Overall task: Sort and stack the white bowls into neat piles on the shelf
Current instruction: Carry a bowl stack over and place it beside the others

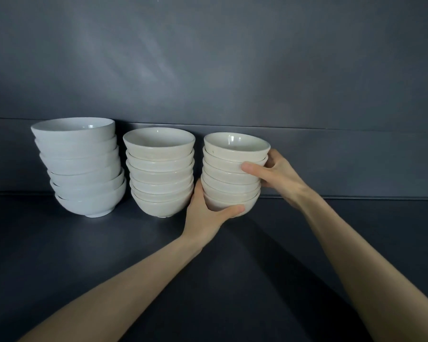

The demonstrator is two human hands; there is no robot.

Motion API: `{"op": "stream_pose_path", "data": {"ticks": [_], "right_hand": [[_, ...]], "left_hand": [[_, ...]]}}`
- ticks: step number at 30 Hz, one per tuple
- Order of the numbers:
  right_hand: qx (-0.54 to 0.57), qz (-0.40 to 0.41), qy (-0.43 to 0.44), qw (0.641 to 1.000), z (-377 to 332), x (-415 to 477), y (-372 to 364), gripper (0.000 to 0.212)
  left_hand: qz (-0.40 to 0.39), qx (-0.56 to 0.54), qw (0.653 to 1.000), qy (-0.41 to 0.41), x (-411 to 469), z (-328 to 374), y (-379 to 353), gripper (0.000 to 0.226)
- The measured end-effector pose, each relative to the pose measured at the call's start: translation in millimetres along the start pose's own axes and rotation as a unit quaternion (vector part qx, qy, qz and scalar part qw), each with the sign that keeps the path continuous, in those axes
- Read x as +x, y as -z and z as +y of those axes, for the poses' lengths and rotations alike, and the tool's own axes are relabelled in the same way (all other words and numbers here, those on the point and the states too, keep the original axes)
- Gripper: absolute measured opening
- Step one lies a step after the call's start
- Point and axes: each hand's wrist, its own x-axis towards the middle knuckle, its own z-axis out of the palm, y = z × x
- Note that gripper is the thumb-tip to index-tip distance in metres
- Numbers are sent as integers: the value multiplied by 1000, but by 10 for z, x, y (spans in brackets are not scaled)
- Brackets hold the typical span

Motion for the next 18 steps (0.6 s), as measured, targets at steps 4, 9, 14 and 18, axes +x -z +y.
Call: {"op": "stream_pose_path", "data": {"ticks": [4, 9, 14, 18], "right_hand": [[17, 1, 11, 1000, 34, -3, -23, 91], [30, -27, 5, 999, 44, -15, 10, 92], [49, -7, 17, 999, 56, -11, -9, 85], [54, 6, 20, 998, 66, -4, -22, 76]], "left_hand": [[-1, -12, 1000, -2, 11, -6, 9, 89], [-10, -14, 1000, 2, 11, 12, 5, 88], [-4, -27, 1000, 15, 19, 17, 4, 88], [-1, -26, 1000, 17, 16, 26, -3, 86]]}}
